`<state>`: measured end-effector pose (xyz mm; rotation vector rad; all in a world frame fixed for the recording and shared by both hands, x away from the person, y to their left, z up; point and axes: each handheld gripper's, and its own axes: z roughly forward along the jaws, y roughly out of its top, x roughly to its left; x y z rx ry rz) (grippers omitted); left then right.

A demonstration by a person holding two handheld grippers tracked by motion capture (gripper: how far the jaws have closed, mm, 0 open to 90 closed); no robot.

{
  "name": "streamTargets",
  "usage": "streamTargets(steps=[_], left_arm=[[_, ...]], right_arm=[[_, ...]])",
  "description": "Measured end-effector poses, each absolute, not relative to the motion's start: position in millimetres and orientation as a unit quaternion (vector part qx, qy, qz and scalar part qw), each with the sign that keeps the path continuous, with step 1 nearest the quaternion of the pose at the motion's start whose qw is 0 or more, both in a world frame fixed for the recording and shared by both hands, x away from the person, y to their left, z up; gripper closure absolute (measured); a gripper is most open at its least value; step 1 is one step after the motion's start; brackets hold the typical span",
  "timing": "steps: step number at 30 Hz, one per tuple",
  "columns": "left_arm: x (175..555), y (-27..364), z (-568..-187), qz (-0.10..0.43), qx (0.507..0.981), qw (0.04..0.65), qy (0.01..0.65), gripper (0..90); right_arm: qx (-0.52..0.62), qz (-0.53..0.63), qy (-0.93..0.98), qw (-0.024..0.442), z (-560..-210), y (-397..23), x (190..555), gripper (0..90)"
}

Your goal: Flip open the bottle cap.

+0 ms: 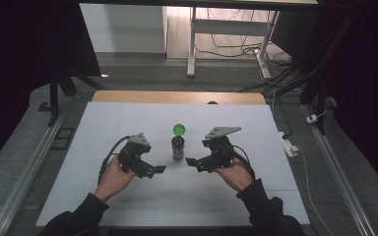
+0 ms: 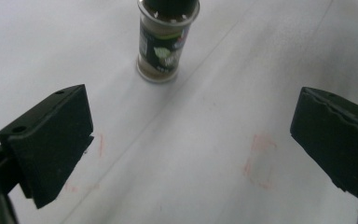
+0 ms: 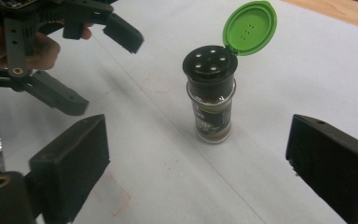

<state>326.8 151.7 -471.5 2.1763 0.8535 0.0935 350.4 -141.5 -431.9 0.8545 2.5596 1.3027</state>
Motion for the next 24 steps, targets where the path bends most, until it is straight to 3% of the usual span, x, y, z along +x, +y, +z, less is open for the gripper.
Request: streamTargets(steps=[7,24], left_arm=[[306,172,-466,0.036,0.845,0.412,0.338,0.0],[257,227,-465,0.054,0.811,0.438,0.385,0.0]], right_arm=[[0.279,0.438,0.850,0.082,-429,-151,339,0.2],[0.318,0.443,0.831,0.106,-433,-206,308,0.0]])
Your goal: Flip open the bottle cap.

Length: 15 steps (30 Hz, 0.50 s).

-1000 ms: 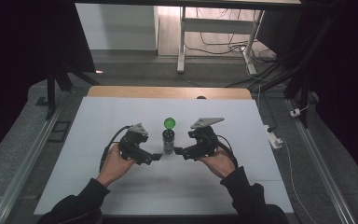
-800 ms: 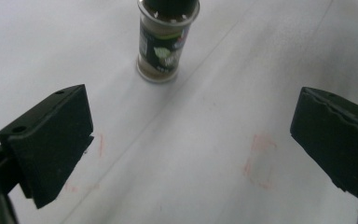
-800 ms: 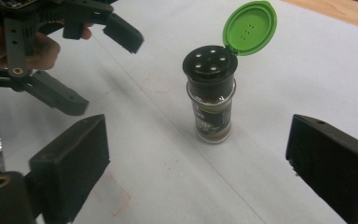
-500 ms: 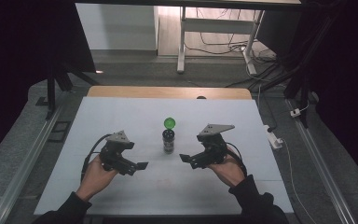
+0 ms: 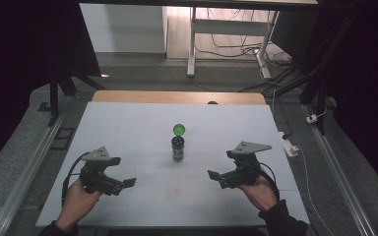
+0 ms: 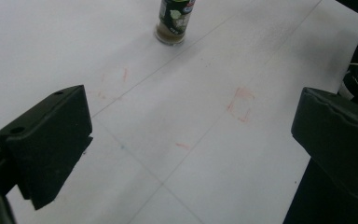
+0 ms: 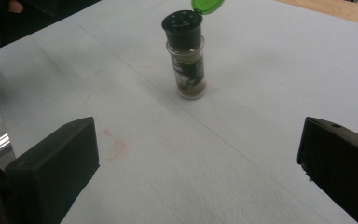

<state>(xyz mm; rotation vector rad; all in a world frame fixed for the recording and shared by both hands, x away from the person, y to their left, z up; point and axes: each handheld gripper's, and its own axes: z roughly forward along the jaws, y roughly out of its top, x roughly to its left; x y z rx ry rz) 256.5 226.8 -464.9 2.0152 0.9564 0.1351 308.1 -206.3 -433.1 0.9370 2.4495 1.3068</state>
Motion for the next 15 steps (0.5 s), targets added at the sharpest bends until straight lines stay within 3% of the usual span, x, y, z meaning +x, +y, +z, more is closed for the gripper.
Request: streamTargets(steps=[15], left_arm=[[216,276,-471,0.081,0.776,0.447,0.437,0.0]], right_arm=[[0.372,0.434,0.809,0.139,-441,-262,284,0.0]])
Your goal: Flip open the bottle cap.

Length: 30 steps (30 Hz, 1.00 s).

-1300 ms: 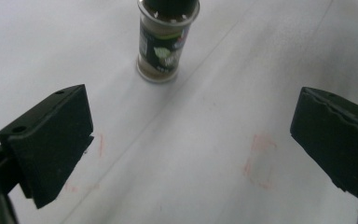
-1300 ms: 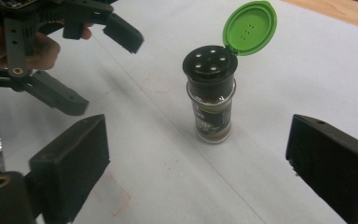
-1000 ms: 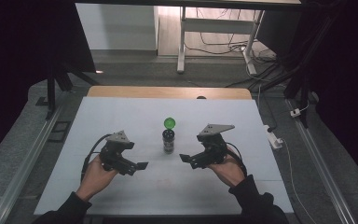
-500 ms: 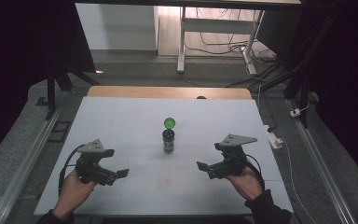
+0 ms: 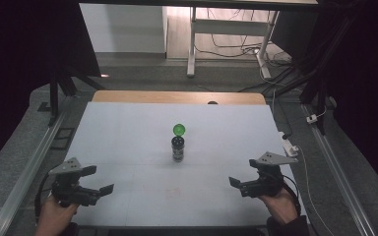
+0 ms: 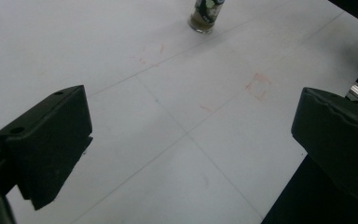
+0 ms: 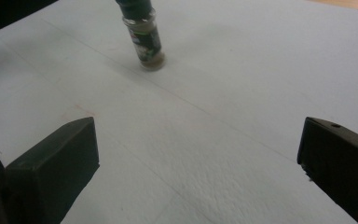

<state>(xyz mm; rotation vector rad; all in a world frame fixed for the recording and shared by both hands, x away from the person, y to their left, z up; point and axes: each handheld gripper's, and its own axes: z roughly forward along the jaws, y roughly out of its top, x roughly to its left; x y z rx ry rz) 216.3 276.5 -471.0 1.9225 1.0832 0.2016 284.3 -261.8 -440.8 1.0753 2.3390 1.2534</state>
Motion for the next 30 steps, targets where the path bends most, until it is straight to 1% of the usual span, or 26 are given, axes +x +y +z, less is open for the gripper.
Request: streamTargets(steps=[6,16,21,26,30], left_arm=[[204,290,-476,0.092,0.768,0.441,0.455,0.0],[191,300,-481,0.107,0.765,0.421,0.475,0.0],[187,303,-481,0.111,0.764,0.411,0.484,0.0],[185,303,-481,0.108,0.770,0.396,0.489,0.0],[185,302,-481,0.106,0.774,0.388,0.489,0.0]], right_arm=[[0.395,0.422,0.802,0.151,-446,-282,275,0.0],[0.428,0.408,0.792,0.153,-451,-307,263,0.0],[0.440,0.389,0.797,0.143,-457,-313,260,0.0],[0.442,0.374,0.801,0.150,-457,-314,255,0.0],[0.446,0.374,0.799,0.147,-457,-317,254,0.0]])
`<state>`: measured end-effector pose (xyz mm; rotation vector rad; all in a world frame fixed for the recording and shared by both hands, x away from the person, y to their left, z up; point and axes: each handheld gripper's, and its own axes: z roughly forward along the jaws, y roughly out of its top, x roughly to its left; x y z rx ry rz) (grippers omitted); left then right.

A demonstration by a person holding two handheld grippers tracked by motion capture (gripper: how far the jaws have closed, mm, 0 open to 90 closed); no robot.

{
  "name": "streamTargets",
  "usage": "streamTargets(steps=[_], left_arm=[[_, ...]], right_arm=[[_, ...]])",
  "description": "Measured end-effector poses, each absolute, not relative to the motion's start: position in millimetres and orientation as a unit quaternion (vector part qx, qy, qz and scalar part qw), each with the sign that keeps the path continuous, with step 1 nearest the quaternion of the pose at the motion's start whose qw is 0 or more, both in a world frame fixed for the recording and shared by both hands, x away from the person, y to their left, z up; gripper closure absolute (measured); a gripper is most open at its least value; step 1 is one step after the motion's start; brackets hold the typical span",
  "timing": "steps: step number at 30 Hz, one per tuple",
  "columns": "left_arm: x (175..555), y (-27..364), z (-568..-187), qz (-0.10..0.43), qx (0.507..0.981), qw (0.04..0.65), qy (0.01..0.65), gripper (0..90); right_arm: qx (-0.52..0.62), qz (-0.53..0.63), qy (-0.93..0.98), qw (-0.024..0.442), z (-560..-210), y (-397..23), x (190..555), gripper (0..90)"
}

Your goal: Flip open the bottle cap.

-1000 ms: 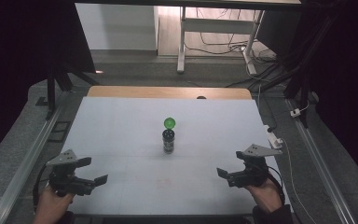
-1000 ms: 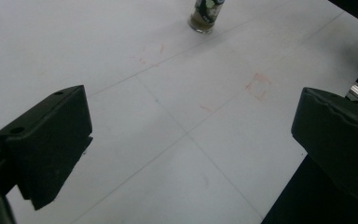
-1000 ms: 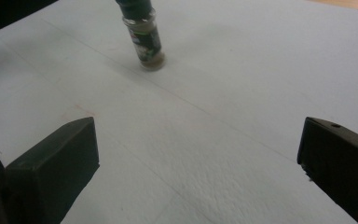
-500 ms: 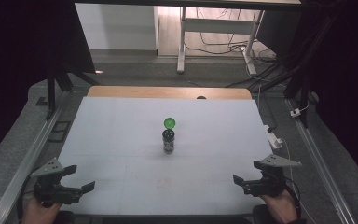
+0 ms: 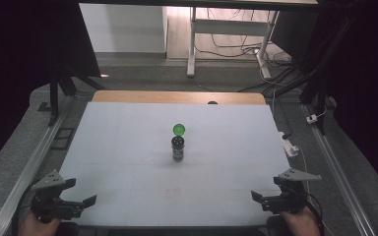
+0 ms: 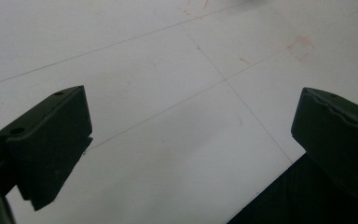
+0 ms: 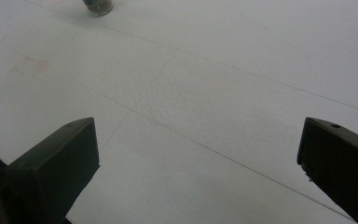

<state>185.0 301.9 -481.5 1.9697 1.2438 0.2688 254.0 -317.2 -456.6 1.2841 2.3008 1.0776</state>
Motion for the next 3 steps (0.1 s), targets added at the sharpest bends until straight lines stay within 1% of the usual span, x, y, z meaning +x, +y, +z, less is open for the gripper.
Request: streamTargets(steps=[3], left_arm=[[186.3,301.7,-481.4,0.103,0.774,0.389,0.490,0.0]], right_arm=[[0.447,0.369,0.801,0.147,-457.3,-316.7,254.7,0.0]])
